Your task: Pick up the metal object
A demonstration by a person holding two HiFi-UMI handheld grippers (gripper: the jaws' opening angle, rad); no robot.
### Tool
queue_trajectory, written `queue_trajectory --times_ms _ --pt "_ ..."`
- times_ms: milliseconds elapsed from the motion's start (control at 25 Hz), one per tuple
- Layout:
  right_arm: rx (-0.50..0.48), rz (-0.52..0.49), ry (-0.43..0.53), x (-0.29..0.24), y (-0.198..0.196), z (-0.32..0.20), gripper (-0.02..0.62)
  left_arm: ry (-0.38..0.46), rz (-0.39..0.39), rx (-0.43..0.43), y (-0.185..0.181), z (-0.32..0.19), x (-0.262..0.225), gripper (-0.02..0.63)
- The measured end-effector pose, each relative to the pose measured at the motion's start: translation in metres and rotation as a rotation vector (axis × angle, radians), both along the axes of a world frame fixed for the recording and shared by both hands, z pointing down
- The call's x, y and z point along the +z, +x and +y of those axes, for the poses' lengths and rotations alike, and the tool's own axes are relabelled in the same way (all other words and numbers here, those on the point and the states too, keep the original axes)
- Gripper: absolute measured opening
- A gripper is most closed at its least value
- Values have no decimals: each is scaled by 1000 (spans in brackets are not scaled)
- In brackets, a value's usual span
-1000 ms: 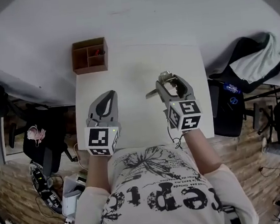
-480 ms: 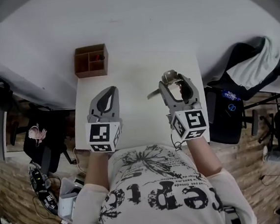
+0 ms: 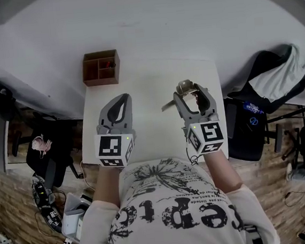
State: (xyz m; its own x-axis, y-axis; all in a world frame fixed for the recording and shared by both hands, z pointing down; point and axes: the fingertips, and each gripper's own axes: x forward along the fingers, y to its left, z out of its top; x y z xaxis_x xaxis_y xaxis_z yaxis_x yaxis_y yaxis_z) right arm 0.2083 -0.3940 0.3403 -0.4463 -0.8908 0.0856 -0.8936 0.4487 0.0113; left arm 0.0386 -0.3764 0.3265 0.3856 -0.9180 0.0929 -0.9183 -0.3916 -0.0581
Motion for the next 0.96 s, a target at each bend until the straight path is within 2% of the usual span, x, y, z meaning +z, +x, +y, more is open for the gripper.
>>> queue_trajectory --times_ms 600,960 --pt "-32 0 -13 1 -17 2 279 -2 -6 -10 -5 1 2 14" --pt "-38 14 -4 1 -22 0 279 40 -9 -13 -7 0 -5 12"
